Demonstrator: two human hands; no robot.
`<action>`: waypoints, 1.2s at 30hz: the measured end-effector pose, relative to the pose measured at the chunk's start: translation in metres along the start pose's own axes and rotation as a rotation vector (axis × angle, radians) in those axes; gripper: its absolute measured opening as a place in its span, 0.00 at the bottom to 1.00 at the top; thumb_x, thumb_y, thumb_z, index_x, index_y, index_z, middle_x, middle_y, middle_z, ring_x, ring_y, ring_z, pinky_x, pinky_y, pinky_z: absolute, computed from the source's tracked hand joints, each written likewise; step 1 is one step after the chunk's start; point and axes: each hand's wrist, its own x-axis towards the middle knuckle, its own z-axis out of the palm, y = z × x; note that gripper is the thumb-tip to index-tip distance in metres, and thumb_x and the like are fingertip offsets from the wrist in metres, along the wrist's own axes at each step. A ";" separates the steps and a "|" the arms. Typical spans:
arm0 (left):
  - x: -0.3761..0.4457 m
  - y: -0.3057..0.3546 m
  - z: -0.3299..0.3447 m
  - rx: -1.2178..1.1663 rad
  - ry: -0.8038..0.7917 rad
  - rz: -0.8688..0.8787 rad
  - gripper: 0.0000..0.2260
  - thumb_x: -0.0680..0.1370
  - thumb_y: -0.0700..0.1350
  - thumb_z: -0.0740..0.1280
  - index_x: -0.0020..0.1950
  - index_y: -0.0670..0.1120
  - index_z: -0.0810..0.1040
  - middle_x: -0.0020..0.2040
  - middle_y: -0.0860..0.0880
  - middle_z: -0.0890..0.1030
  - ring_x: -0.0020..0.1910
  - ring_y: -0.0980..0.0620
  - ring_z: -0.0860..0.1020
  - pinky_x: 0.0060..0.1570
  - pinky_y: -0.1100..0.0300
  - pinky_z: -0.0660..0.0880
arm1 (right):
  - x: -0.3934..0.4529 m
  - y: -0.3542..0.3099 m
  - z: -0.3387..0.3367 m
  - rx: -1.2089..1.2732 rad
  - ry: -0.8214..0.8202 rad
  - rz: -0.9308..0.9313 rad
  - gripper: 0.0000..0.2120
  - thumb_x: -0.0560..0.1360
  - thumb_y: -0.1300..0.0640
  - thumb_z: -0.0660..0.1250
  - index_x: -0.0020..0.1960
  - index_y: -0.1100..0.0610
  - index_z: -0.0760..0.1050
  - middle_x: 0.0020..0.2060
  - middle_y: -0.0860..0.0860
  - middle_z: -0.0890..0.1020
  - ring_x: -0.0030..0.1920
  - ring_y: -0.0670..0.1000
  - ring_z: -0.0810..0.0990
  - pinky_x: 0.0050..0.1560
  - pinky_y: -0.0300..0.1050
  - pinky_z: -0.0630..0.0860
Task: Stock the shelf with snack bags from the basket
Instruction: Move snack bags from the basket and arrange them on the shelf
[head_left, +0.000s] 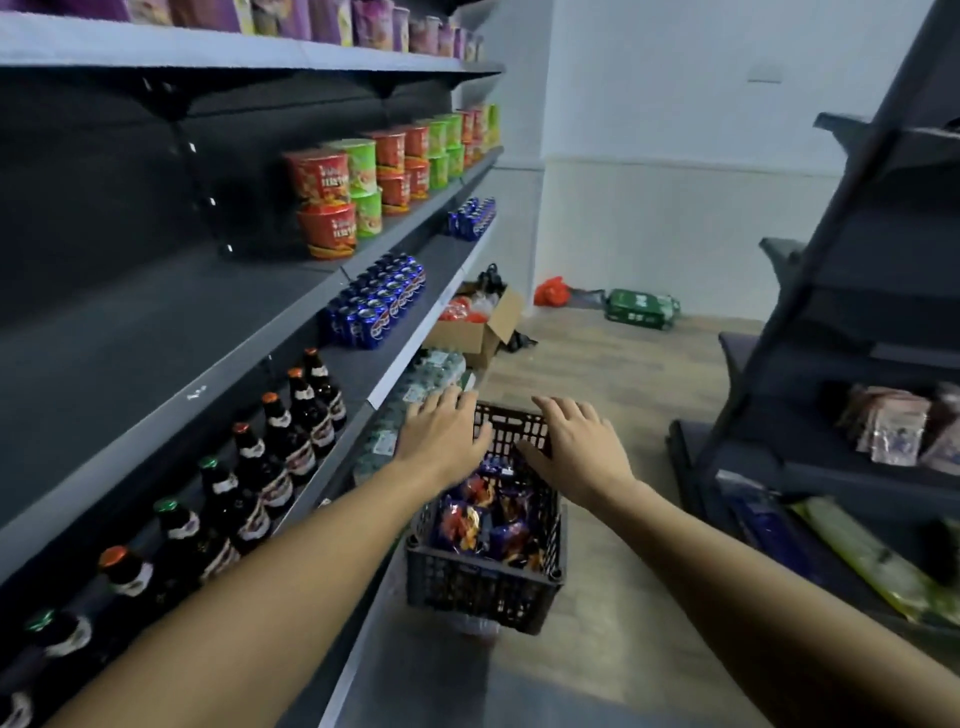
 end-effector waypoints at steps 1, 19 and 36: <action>0.011 -0.001 0.010 -0.006 -0.016 0.011 0.23 0.81 0.57 0.54 0.74 0.47 0.63 0.73 0.46 0.66 0.71 0.45 0.65 0.68 0.47 0.63 | 0.007 0.003 0.009 0.000 -0.015 0.012 0.32 0.77 0.38 0.61 0.76 0.52 0.60 0.71 0.51 0.70 0.70 0.55 0.68 0.65 0.54 0.69; 0.190 -0.077 0.175 -0.087 -0.232 -0.010 0.23 0.82 0.55 0.55 0.74 0.45 0.63 0.72 0.45 0.67 0.70 0.46 0.66 0.67 0.46 0.64 | 0.169 0.057 0.156 0.002 -0.228 0.132 0.35 0.77 0.39 0.64 0.78 0.51 0.56 0.73 0.53 0.68 0.71 0.56 0.66 0.66 0.55 0.68; 0.282 -0.088 0.371 -0.062 -0.446 -0.224 0.22 0.82 0.53 0.56 0.72 0.43 0.64 0.70 0.43 0.69 0.67 0.44 0.70 0.64 0.45 0.70 | 0.266 0.178 0.351 0.117 -0.443 0.052 0.33 0.77 0.42 0.64 0.77 0.54 0.59 0.70 0.54 0.69 0.69 0.58 0.67 0.65 0.55 0.70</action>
